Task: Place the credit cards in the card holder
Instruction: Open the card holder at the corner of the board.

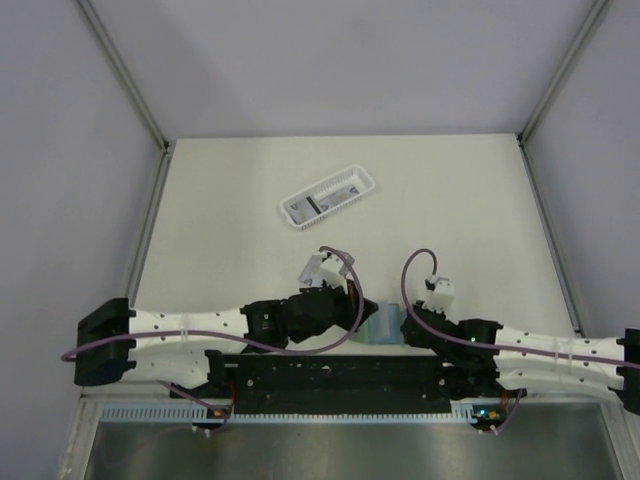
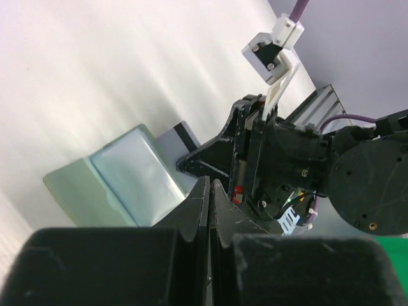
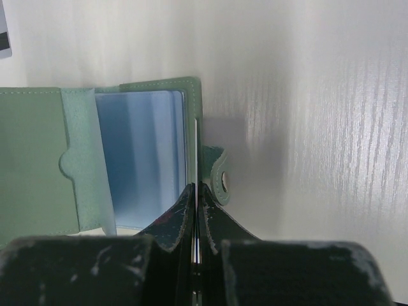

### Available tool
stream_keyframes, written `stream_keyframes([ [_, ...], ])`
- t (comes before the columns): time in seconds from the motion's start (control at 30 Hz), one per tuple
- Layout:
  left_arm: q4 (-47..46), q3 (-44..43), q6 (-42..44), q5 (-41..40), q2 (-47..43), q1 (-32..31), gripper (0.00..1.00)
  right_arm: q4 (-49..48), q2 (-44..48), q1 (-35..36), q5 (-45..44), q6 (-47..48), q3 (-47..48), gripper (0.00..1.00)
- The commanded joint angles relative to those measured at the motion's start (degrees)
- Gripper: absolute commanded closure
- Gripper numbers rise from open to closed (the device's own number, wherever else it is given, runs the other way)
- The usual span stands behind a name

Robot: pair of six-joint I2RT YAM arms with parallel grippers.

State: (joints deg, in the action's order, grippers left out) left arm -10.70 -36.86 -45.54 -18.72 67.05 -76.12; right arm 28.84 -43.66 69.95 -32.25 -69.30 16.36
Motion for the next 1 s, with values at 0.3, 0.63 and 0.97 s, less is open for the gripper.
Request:
stream_keyframes([
  [0.3,-10.7,-9.5,3.5,5.2,20.0,1.0,1.0,0.0,5.1,0.4,1.5,-3.2,-4.2,1.0],
  [0.63,-15.1,-13.3,3.8,9.7,28.7,2.2,1.0,-0.1,4.8,0.4,1.7,-3.6,-4.6,1.0],
  [0.97,-5.8,-15.4,2.8,10.1,34.2,2.8,1.0,-0.2,4.6,0.4,1.5,-4.0,-4.7,1.0],
])
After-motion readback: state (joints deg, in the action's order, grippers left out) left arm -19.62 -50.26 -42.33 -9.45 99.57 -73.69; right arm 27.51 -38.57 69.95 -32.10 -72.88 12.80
